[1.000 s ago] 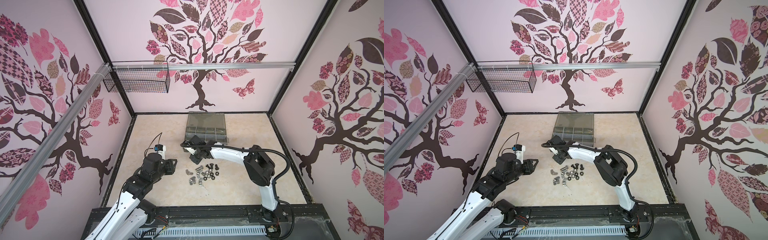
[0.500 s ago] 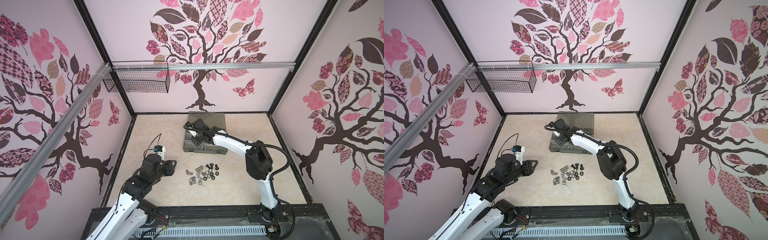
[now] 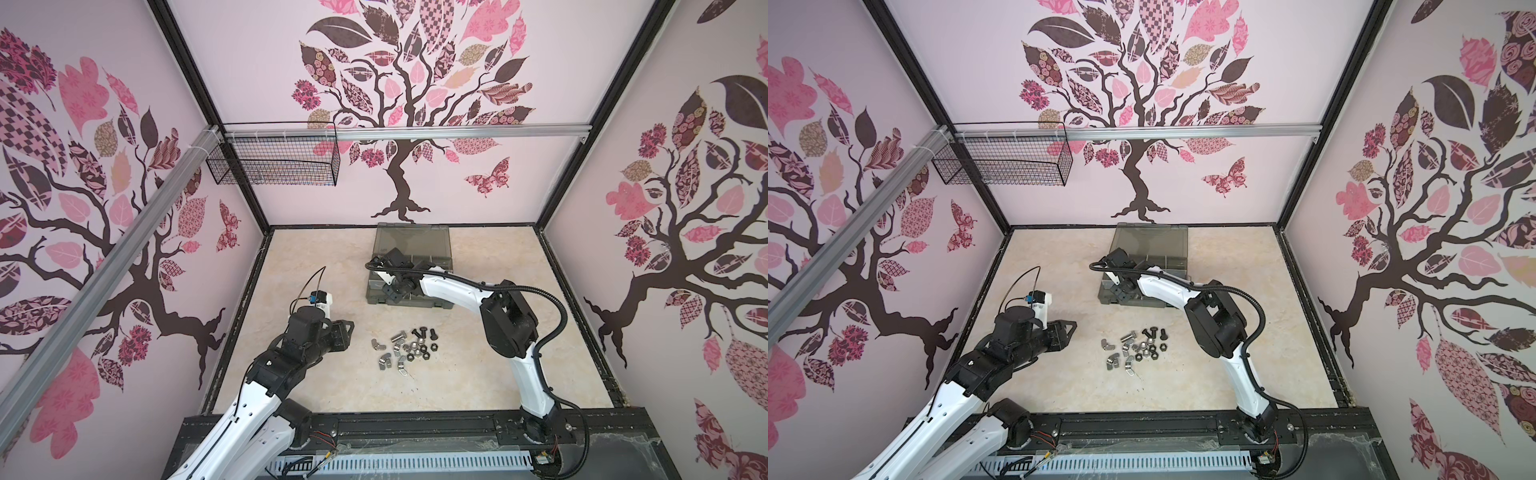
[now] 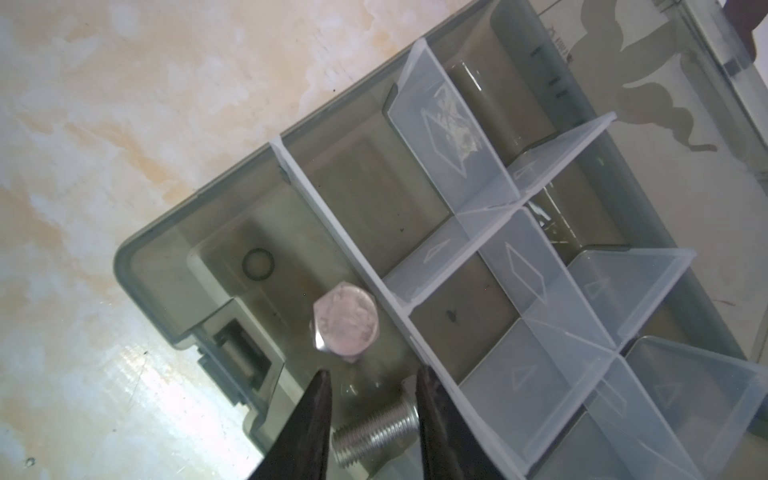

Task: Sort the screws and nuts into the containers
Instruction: 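Carry the silver bolt into the organizer box and open the right gripper, then withdraw the right gripper while the left gripper reaches to a silver bolt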

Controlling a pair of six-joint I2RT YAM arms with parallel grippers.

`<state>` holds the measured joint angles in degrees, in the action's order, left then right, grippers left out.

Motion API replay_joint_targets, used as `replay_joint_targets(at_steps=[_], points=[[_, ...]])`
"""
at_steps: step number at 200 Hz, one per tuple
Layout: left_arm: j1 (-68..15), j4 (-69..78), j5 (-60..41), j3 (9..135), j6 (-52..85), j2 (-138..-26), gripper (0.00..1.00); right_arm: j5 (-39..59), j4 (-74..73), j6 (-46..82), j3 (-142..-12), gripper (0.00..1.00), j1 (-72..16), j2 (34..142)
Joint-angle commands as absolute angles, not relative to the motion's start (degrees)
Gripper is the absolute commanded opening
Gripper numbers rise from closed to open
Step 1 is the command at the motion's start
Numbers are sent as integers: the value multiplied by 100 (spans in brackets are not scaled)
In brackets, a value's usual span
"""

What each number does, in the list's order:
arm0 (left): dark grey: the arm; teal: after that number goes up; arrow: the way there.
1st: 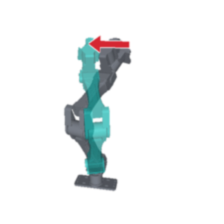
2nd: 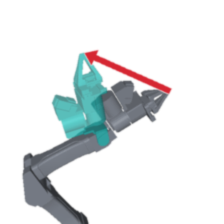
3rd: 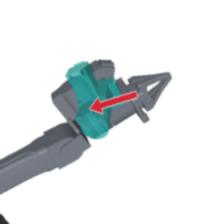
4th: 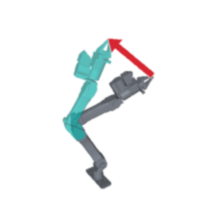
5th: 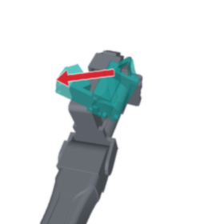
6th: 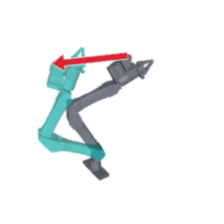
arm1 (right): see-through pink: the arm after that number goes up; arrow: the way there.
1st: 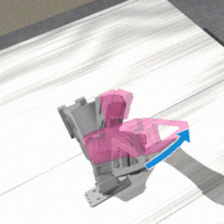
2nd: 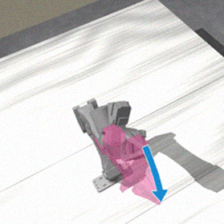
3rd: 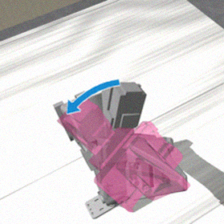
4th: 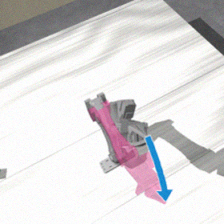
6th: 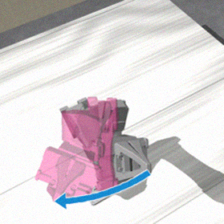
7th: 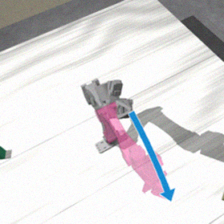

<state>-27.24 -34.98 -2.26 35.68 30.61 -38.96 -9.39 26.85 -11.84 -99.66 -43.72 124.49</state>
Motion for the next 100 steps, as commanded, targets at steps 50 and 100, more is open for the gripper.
replay_joint_targets(at_steps=[50,100], points=[[-2720,-3223,-524,3562,2715,-4358,38,-826,2427,-799,-9111,39,-4304,10837],[-3137,-2640,-372,3507,2470,-4991,38,-591,1512,376,-6469,41,-4010,8744]])
